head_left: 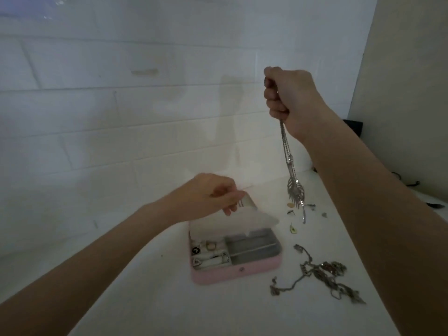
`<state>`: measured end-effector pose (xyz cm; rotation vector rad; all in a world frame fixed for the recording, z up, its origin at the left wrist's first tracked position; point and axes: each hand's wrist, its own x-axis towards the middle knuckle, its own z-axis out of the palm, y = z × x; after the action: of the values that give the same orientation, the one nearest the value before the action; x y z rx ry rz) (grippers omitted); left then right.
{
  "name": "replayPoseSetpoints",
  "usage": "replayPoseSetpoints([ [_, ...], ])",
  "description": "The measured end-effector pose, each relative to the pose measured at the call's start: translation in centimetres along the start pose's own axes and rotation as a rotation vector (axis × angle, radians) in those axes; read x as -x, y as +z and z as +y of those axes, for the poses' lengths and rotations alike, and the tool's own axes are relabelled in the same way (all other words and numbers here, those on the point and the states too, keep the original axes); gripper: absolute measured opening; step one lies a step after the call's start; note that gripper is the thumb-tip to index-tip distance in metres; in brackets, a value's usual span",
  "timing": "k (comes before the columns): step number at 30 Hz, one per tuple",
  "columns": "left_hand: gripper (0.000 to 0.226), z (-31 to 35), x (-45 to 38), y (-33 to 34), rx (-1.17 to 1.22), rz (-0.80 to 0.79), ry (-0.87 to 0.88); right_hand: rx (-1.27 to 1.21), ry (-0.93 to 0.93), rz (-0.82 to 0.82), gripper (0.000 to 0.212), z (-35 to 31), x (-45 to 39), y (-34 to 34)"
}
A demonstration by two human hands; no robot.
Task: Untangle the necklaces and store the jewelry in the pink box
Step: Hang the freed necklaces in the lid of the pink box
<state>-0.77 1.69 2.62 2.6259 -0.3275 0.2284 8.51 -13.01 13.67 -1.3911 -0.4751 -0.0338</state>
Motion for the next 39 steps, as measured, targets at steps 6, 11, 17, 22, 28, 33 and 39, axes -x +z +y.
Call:
replayPoseSetpoints([
  [6, 0.023, -7.3, 1.1, 2.5, 0.105, 0.1, -0.682, -0.059, 0.117, -0.066, 0.031, 1.4, 1.1, -0.2],
  [11, 0.019, -8.5, -1.0, 4.3, 0.292, 0.209, -0.794, -0.075, 0.159, -0.114, 0.03, 2.3, 1.7, 0.7],
  [17, 0.03, -8.8, -0.7, 6.0, 0.169, 0.368, -0.763, -0.067, 0.161, -0.137, 0.031, 2.0, 1.6, 0.8],
  [22, 0.017, -8.1, -0.1, 5.3, 0.196, 0.654, -0.607, -0.088, 0.178, -0.155, 0.03, 2.6, 1.6, 1.3],
  [28, 0.015, -9.1, 0.7, 4.6, 0.19, 0.819, -0.543, -0.087, 0.168, -0.154, 0.03, 2.7, 1.4, 1.9],
  [33, 0.021, -10.2, 0.9, 4.1, 0.141, 0.866, -0.52, -0.079, 0.179, -0.161, 0.029, 3.2, 1.2, 2.4],
  [39, 0.022, -10.9, 0.4, 3.4, 0.1, 0.822, -0.58, -0.083, 0.186, -0.167, 0.03, 3.4, 1.1, 2.9],
])
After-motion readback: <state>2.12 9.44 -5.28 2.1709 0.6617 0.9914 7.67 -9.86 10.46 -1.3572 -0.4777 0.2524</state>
